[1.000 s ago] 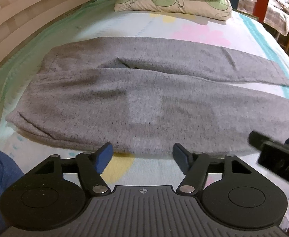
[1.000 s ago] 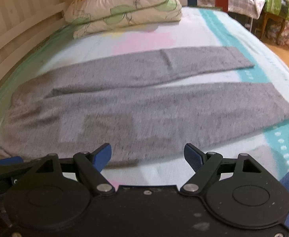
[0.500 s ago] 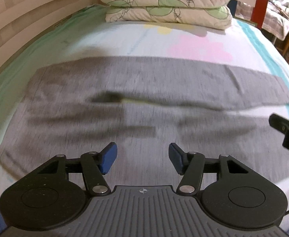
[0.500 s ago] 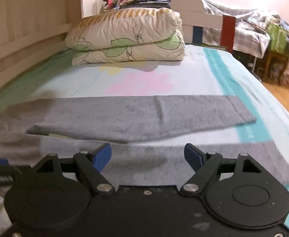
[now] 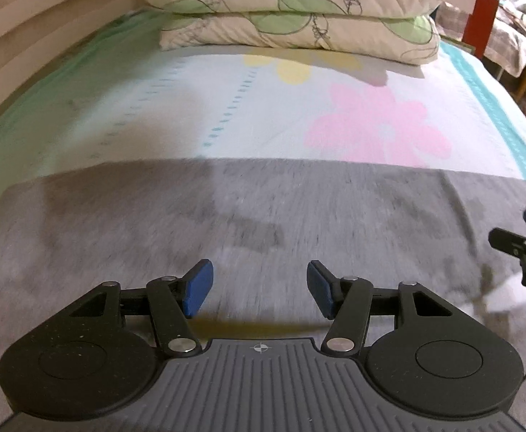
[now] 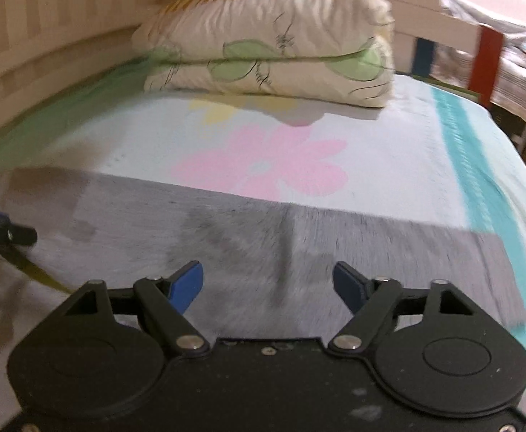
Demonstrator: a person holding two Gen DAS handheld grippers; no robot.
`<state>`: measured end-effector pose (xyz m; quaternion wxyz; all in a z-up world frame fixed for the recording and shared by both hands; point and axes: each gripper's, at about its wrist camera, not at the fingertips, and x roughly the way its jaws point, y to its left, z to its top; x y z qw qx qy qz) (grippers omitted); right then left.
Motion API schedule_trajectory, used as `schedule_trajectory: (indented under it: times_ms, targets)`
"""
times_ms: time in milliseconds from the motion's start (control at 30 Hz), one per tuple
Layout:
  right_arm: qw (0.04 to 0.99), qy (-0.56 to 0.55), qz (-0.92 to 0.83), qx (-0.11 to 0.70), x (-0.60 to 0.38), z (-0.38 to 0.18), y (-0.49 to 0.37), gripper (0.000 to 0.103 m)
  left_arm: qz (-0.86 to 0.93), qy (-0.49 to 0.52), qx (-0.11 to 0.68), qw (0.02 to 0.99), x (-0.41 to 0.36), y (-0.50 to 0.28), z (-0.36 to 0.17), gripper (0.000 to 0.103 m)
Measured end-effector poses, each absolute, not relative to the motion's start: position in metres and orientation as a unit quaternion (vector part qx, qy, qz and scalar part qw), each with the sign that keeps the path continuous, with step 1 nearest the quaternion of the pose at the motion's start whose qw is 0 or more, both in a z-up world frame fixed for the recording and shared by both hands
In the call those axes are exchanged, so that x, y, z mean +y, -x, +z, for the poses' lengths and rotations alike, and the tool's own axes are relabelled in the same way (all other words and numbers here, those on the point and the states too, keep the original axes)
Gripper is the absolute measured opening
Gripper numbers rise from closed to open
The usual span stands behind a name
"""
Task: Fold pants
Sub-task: 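Lower both tools to the waistband of the grey sweatpants, then grasp the waistband edge with the right tool while the left tool grasps it too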
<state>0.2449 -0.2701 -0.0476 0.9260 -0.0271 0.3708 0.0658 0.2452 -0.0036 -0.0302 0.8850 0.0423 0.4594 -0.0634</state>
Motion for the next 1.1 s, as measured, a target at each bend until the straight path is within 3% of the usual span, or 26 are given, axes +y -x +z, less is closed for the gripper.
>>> schedule_trajectory:
  times_ms: [433, 567, 633, 667, 700, 767, 1100]
  targets:
    - [0.884, 0.121, 0.179, 0.414, -0.28, -0.098, -0.377, 0.079, -0.084, -0.044, 0.504, 0.859, -0.02, -0.317, -0.087, 0.054]
    - [0.869, 0.094, 0.223, 0.432, -0.291, -0.102, -0.395, 0.077, -0.09, -0.057, 0.5, 0.859, -0.022, -0.317, -0.087, 0.054]
    - [0.864, 0.09, 0.238, 0.434, -0.292, -0.101, -0.395, 0.069, -0.09, -0.056, 0.501, 0.859, -0.022, -0.32, -0.087, 0.054]
    - [0.863, 0.088, 0.243, 0.433, -0.291, -0.1, -0.394, 0.054, -0.089, -0.054, 0.502, 0.859, -0.022, -0.322, -0.086, 0.054]
    - [0.863, 0.084, 0.246, 0.433, -0.291, -0.097, -0.393, 0.029, -0.086, -0.052, 0.503, 0.859, -0.022, -0.325, -0.086, 0.054]
    - [0.859, 0.069, 0.254, 0.44, -0.293, -0.095, -0.394, 0.006, -0.086, -0.04, 0.504, 0.859, -0.022, -0.326, -0.082, 0.054]
    - [0.889, 0.137, 0.254, 0.356, -0.272, -0.059, -0.301, 0.005, -0.108, 0.01, 0.476, 0.873, -0.029, -0.322, -0.036, 0.054]
